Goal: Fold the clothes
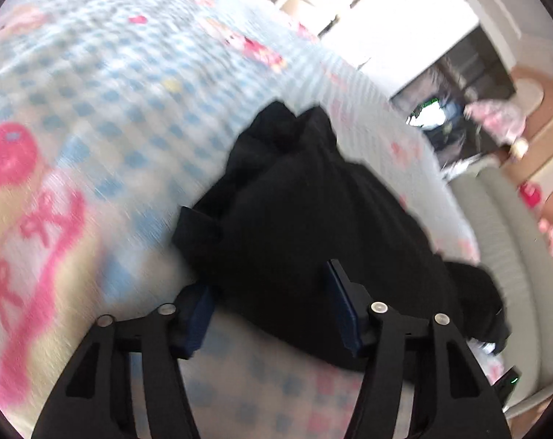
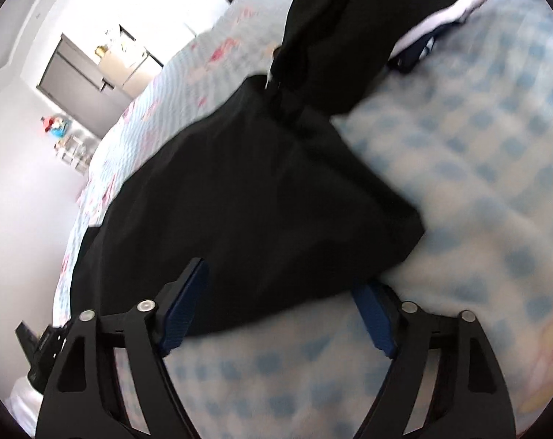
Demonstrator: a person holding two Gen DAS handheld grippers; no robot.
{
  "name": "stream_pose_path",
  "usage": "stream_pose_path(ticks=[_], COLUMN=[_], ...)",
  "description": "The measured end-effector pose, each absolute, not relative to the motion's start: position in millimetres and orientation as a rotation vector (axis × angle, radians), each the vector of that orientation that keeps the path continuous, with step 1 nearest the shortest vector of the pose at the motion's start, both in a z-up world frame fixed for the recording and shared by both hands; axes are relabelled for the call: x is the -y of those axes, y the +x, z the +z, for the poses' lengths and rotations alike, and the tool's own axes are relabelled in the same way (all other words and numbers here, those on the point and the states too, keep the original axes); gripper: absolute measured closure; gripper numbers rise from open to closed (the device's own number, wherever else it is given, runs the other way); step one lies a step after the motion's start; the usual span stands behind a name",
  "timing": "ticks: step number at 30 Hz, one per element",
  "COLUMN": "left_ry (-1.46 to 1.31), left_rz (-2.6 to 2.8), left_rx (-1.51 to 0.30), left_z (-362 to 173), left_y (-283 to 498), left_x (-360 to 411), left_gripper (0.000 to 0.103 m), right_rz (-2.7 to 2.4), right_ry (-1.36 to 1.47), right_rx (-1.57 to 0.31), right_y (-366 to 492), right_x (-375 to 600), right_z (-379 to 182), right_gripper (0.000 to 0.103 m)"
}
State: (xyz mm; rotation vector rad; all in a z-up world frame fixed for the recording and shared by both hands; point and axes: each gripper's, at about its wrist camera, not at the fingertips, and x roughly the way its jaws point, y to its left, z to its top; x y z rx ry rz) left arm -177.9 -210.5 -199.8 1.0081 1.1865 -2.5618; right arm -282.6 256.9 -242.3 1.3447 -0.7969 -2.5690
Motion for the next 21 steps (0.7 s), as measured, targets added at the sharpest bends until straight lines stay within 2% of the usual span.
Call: stream_pose_path(ticks=[1, 3, 5, 8, 9, 10, 11, 12, 14, 16, 18, 21], left_ry=[0.993, 1.032, 1.065, 1.065, 1.061, 1.036, 1.02, 1.01, 0.992, 0.998, 0.996, 1.024], left_rz=[-2.55, -2.548, -2.568, -2.594, -2.598, -2.582, -2.576, -2.582, -2.594, -2.644, -2.701, -2.723], left_rx=[-1.228, -1.227, -1.146, -1.031, -1.0, -1.016, -1.038, -1.035, -1.026, -0.947, -0.913, -0.959], left_z=[-206, -218, -219, -214, -213, -212, -211, -207, -197, -174, -153, -143], left_y=[-181, -198, -211, -225, -230, -233, -235, -233, -229, -223, -212, -189], left_x=[216, 217, 209, 197, 194, 197, 199, 199, 197, 188, 183, 185], left_gripper=[0.044, 0.033, 0.022, 0.022, 0.025, 0.033, 0.043, 0.05, 0.069, 0.074, 0.076, 0.077], right_rz=[-2.567, -2.563, -2.551, -2.547, -2.548, -2.586, -2.624, -2.658, -2.682, -2.69, -2.734, -2.753], right_ry=[1.337, 1.332, 1.343, 1.297, 1.271, 1.251, 1.231, 1.25, 1.281, 1.264, 1.145, 1.025], right_rx=[0.812, 0.826, 0.796, 0.759, 0.758, 0.751, 0.744, 0.733, 0.739, 0.738, 0.657, 0.6], right_y=[-285, -292, -302, -313, -316, -320, -325, -332, -341, -340, -324, -296], right_x=[-256, -250, -244, -223, -218, -216, -215, -213, -209, -205, -201, -195], right_z=[-244, -250, -257, -254, -252, -250, -249, -253, -254, -243, -213, -173], right_gripper=[0.023, 0.021, 0.018, 0.019, 0.024, 0.036, 0.042, 0.044, 0.06, 0.085, 0.091, 0.093])
